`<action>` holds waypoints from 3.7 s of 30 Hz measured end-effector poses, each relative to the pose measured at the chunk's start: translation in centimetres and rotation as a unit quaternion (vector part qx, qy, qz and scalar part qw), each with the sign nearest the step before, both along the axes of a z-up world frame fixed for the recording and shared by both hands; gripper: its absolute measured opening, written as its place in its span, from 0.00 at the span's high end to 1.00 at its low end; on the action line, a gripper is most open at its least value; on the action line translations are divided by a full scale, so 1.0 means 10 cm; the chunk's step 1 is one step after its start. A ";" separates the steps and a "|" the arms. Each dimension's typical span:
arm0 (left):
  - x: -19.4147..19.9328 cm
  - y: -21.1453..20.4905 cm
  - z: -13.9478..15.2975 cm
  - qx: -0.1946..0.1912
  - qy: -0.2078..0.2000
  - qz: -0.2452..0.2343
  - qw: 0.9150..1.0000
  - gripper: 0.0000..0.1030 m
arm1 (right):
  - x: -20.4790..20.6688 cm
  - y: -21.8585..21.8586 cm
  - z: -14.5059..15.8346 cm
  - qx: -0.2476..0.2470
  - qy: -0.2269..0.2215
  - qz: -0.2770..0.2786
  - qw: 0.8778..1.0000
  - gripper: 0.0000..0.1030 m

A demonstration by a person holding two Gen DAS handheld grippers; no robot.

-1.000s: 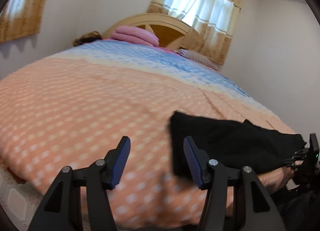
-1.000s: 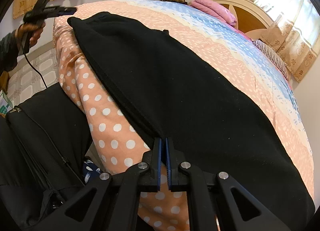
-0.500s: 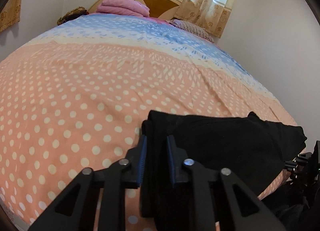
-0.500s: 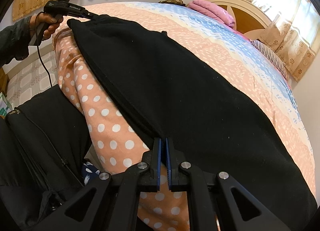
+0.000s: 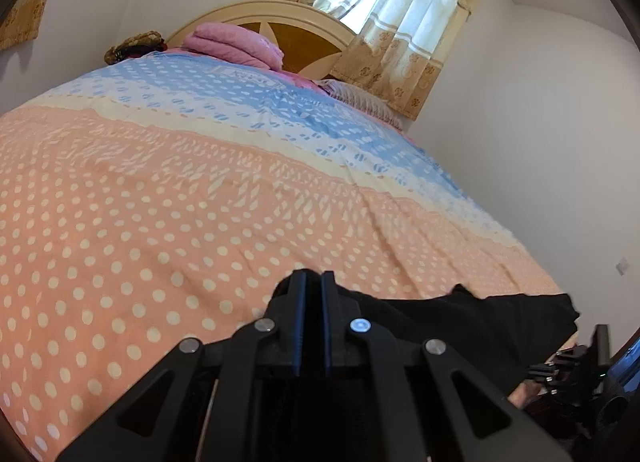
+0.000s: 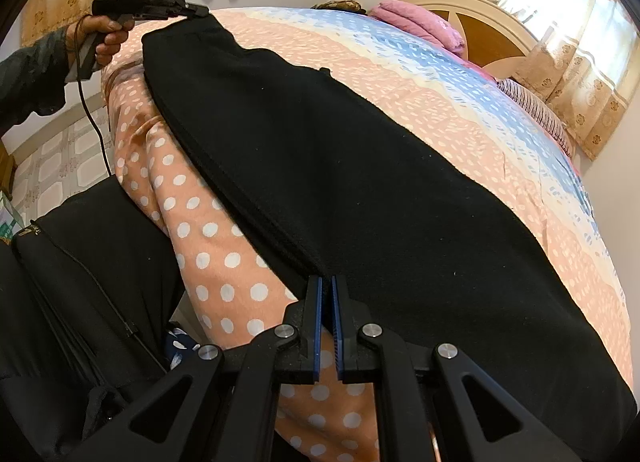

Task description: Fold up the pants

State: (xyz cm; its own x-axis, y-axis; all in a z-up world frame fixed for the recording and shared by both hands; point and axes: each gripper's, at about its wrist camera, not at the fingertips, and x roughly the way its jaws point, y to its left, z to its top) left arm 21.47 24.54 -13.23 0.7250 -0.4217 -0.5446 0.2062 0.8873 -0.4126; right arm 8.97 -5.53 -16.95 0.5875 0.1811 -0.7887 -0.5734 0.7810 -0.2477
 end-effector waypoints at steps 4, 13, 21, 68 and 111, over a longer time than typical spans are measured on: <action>0.08 0.09 -0.29 0.006 0.039 0.016 0.999 0.92 | 0.00 -0.02 0.00 0.002 0.000 -0.002 1.000 0.95; -0.29 0.34 -0.25 0.005 0.038 0.067 0.997 0.86 | 0.08 -0.17 0.23 0.048 0.019 -0.008 0.999 0.53; -0.63 -0.24 0.18 0.039 -0.059 0.031 0.997 0.45 | 0.70 -0.17 0.77 0.167 0.038 -0.043 0.984 0.53; -0.82 -1.39 -0.06 0.133 -0.065 -0.053 0.988 0.24 | 1.36 -0.89 0.47 0.316 0.095 -0.207 0.921 0.49; -1.03 -4.06 -0.05 0.225 -0.058 -0.394 0.889 0.79 | -0.73 -3.90 0.51 0.371 -0.104 -0.541 0.747 0.51</action>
